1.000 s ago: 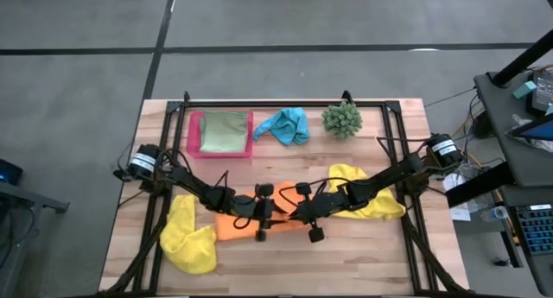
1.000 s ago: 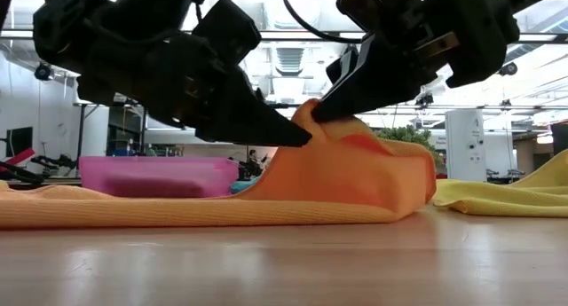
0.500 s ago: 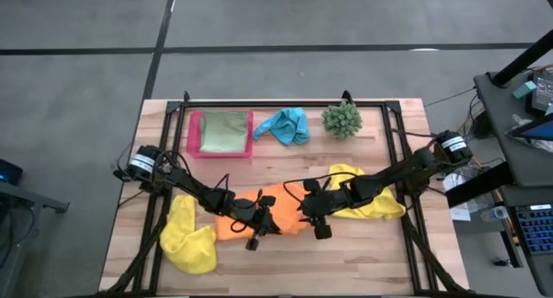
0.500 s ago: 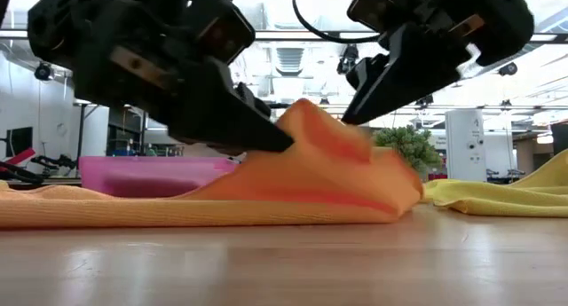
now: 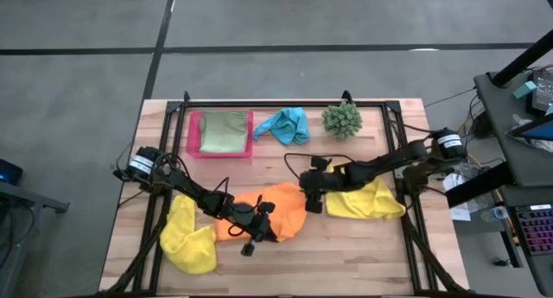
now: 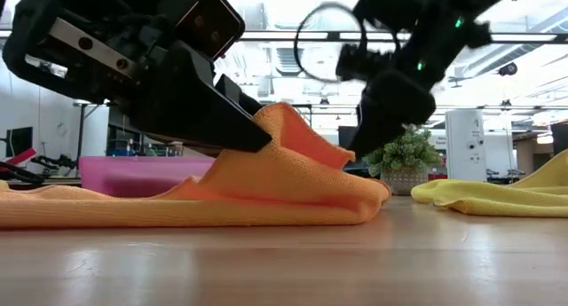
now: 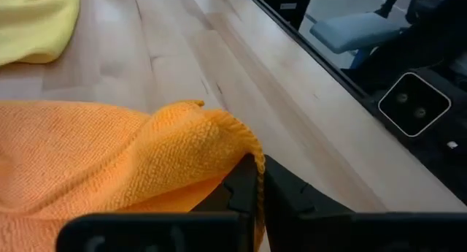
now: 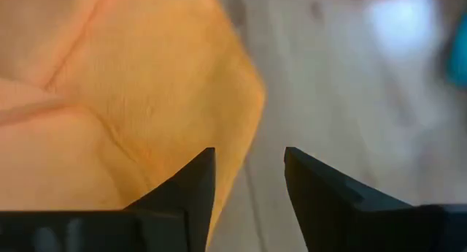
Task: Fold microfiber towels
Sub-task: Fold the orange towel
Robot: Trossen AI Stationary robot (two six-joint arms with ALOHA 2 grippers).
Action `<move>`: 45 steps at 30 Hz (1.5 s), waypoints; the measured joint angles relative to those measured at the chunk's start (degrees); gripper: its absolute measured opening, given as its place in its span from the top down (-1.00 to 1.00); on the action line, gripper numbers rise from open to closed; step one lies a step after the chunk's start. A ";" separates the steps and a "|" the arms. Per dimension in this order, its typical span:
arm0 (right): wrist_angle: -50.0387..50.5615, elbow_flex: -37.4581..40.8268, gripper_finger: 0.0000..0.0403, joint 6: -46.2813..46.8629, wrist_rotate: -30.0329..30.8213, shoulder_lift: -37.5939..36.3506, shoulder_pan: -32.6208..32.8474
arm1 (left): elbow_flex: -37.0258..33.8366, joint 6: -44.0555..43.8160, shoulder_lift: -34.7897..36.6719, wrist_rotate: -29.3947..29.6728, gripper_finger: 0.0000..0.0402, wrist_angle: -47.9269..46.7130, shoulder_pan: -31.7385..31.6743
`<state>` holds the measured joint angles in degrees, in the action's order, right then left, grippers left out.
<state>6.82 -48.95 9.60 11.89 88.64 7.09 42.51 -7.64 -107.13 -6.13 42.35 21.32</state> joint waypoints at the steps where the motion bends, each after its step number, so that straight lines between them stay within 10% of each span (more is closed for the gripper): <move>1: -1.15 0.63 0.25 0.02 -2.12 0.66 -0.92 | -0.16 -0.02 0.00 0.07 1.00 -0.05 0.00; 22: -16.04 0.55 0.86 1.26 -20.84 6.84 2.26 | -0.58 -1.07 0.00 3.41 1.00 -0.92 -0.20; 45: -14.26 -0.33 0.09 3.41 -24.96 6.76 8.55 | -0.67 -1.20 0.00 3.45 1.00 -1.17 -0.82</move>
<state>-7.43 -49.29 13.01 -13.08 95.40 15.64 41.85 -8.84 -107.13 -2.68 41.18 20.50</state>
